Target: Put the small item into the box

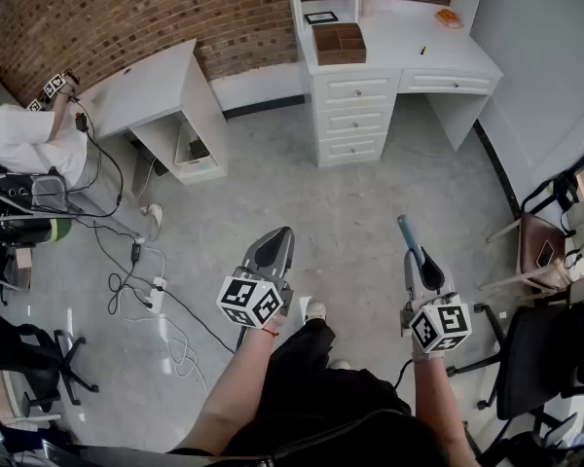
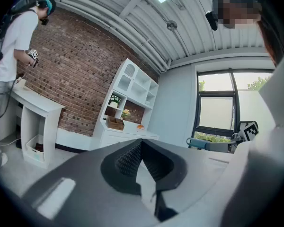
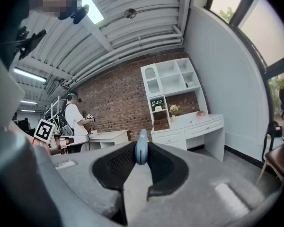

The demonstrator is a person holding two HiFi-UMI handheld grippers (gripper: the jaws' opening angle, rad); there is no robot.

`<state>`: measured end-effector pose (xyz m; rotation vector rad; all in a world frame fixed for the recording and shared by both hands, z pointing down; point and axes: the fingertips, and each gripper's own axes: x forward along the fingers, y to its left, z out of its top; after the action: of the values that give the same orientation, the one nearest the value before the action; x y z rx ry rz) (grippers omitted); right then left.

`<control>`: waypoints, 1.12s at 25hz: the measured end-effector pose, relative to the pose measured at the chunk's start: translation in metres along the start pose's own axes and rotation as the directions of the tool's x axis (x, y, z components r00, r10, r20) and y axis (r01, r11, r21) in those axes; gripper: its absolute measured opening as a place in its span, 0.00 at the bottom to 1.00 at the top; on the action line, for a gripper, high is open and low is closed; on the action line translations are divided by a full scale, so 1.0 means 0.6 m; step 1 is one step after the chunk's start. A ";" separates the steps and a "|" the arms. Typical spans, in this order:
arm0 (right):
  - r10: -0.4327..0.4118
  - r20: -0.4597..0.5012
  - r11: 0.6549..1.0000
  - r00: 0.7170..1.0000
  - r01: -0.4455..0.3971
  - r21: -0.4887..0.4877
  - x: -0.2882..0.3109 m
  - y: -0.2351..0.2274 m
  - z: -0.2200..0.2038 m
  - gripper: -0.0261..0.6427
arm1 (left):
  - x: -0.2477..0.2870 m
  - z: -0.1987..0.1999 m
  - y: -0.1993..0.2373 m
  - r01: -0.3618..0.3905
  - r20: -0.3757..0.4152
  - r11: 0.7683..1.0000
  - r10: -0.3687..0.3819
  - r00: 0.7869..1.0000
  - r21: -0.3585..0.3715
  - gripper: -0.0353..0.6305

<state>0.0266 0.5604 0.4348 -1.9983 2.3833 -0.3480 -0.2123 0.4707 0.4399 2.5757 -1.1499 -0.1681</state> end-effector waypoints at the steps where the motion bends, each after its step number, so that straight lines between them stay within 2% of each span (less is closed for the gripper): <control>1: -0.003 0.001 1.000 1.000 0.003 0.000 0.016 -0.002 0.004 0.14 | 0.013 0.003 0.011 0.003 -0.003 1.000 -0.003 1.000 0.001 0.06; 11: -0.043 -0.003 0.999 0.999 0.043 0.007 0.160 -0.029 0.014 0.14 | 0.138 0.032 0.117 0.030 -0.022 1.000 -0.030 0.999 -0.002 0.06; 19: -0.078 0.013 0.997 0.997 0.078 0.001 0.246 -0.046 0.025 0.14 | 0.216 0.051 0.175 0.066 -0.021 0.998 -0.066 0.998 0.000 0.06; 28: -0.091 0.019 0.996 0.996 0.091 0.007 0.292 -0.060 0.037 0.14 | 0.274 0.063 0.192 0.095 -0.029 0.995 -0.095 0.995 0.004 0.06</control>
<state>0.0323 0.3803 0.4430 -2.1019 2.2829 -0.3354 -0.1919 0.2674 0.4458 2.6299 -1.0202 -0.1489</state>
